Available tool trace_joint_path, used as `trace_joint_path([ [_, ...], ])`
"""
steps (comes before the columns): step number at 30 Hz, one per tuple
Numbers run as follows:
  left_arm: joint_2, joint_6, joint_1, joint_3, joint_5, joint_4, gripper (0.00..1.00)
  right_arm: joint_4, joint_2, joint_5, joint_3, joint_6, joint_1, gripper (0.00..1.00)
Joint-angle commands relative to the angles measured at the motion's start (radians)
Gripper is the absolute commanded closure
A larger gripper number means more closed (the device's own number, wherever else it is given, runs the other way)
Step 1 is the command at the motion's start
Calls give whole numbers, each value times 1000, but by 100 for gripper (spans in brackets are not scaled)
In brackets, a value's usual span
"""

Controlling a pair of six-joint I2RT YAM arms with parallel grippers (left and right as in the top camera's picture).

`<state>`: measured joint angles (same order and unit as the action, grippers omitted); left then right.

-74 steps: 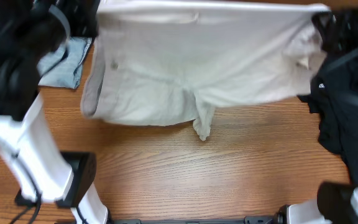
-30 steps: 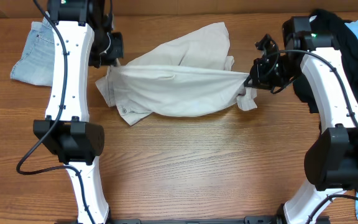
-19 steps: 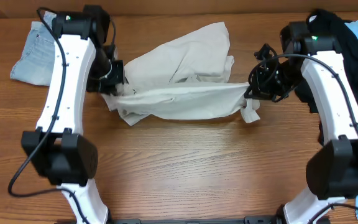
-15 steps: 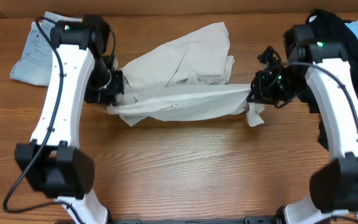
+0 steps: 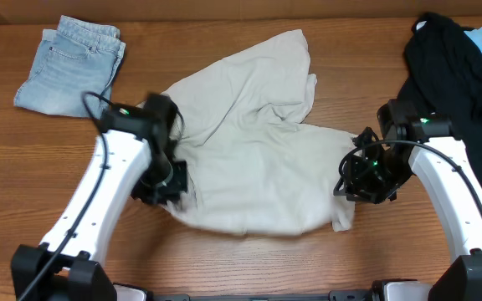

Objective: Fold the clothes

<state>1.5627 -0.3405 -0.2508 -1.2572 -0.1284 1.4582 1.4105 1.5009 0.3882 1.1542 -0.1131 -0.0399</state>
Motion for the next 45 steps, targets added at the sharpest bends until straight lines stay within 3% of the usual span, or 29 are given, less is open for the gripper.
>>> trace_joint_path([
  [1,-6,-61,-68,83,-45,-24,67,-32,-25,-2,2,-15,2,63],
  [5,-7,-74,-98,80,-45,-35,52,-65,-48,-2,42,-14,3,54],
  [8,-8,-74,-93,21,-23,-37,39,-107,-58,-2,122,12,3,41],
  [13,-8,-51,-82,-107,69,-134,0,-253,-58,-2,185,35,0,21],
  [19,2,7,14,-172,187,-371,0,-496,-47,-2,185,35,1,18],
  [23,43,45,127,-172,243,-446,0,-543,-43,-2,185,35,0,18],
  [28,138,115,274,-172,219,-518,0,-537,-37,-2,185,35,0,19],
  [32,246,201,354,-172,118,-607,2,-531,-36,-2,185,35,0,19],
  [35,322,241,378,-172,51,-692,6,-530,-36,-2,185,34,0,20],
  [45,434,236,381,-172,50,-872,17,-520,-36,-6,185,35,1,34],
])
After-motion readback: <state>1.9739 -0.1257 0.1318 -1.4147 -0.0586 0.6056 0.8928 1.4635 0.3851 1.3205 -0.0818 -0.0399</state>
